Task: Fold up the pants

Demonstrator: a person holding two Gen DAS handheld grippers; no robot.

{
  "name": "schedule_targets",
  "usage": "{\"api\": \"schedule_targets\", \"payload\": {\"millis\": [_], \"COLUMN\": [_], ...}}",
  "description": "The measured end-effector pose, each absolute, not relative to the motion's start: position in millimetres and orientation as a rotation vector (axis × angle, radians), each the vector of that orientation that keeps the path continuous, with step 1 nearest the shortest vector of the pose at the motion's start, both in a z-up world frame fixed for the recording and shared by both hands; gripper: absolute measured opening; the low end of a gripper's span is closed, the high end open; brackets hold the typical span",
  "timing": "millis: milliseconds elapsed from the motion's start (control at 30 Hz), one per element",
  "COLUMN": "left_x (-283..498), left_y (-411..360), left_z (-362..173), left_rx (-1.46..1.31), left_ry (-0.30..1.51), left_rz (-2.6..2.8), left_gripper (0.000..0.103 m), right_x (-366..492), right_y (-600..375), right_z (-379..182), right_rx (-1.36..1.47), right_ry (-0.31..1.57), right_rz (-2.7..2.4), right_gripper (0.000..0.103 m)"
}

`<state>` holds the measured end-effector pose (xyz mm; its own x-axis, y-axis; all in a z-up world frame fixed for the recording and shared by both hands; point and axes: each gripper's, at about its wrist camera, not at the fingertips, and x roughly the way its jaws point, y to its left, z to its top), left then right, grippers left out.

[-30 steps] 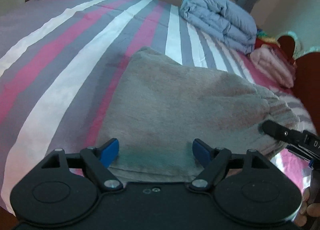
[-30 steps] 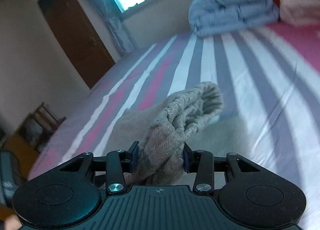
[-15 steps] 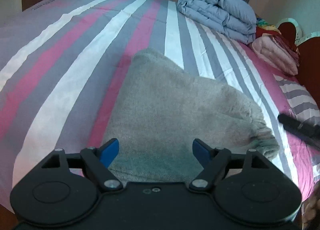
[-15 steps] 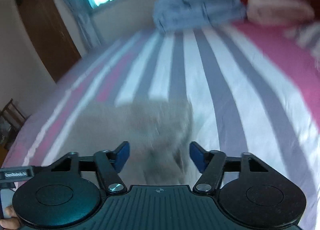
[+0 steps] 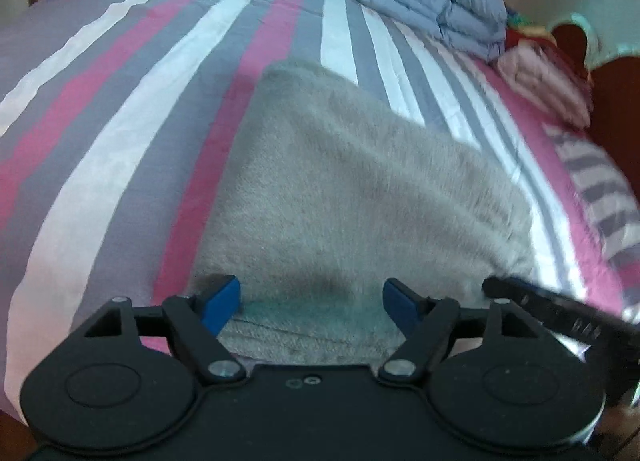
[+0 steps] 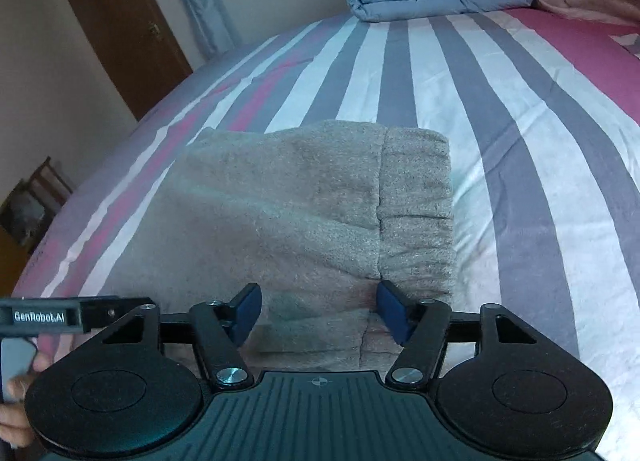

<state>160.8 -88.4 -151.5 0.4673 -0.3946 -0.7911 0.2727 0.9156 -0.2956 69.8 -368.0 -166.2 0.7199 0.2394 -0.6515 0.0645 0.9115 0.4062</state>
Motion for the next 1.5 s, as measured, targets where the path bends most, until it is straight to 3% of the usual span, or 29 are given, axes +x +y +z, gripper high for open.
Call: {"api": "schedule_targets", "payload": {"millis": [167, 267, 400, 567, 700, 733, 767, 800, 1300, 1433, 1500], "left_x": [174.4, 185.2, 181.3, 162.3, 165.1, 164.9, 164.2, 162.5, 175.5, 169.7, 165.7], "left_y": [-81.1, -89.9, -100.7, -109.0, -107.1, -105.6, -106.2, -106.4, -73.7, -79.1, -75.4], "left_z": [-132.9, -133.6, -159.2, -171.5, -172.1, -172.7, -172.2, -171.7, -149.0, -174.6, -179.5], "left_rx": [-0.127, -0.123, -0.089, 0.005, -0.006, -0.005, 0.002, 0.008, -0.096, -0.049, -0.088], "left_ry": [0.959, 0.958, 1.018, 0.968, 0.976, 0.975, 0.971, 0.967, 0.935, 1.013, 1.021], "left_rz": [-0.395, -0.385, -0.383, -0.376, -0.392, -0.396, -0.397, -0.396, -0.25, -0.268, -0.266], "left_gripper": [0.07, 0.072, 0.072, 0.072, 0.076, 0.076, 0.076, 0.076, 0.073, 0.071, 0.072], "right_x": [66.9, 81.9, 116.7, 159.1, 149.3, 143.1, 140.2, 132.6, 86.8, 96.4, 92.1], "right_y": [-373.3, -374.6, -368.9, -375.7, -372.9, -376.6, -388.7, -403.4, -350.4, -321.8, -336.1], "right_z": [-142.8, -120.1, -107.4, -137.5, -179.3, -187.1, -200.6, -209.5, -112.7, -163.1, -190.3], "right_rx": [0.481, 0.524, 0.482, 0.505, 0.322, 0.331, 0.434, 0.568, 0.294, -0.014, 0.07], "right_ry": [0.722, 0.643, 0.635, 0.738, 0.808, 0.809, 0.856, 0.841, 0.574, 0.749, 0.798], "right_rz": [0.106, 0.105, 0.086, 0.059, -0.074, -0.081, -0.089, -0.072, -0.013, -0.098, -0.092], "right_gripper": [0.065, 0.081, 0.084, 0.083, 0.084, 0.088, 0.103, 0.103, 0.103, 0.103, 0.103]}}
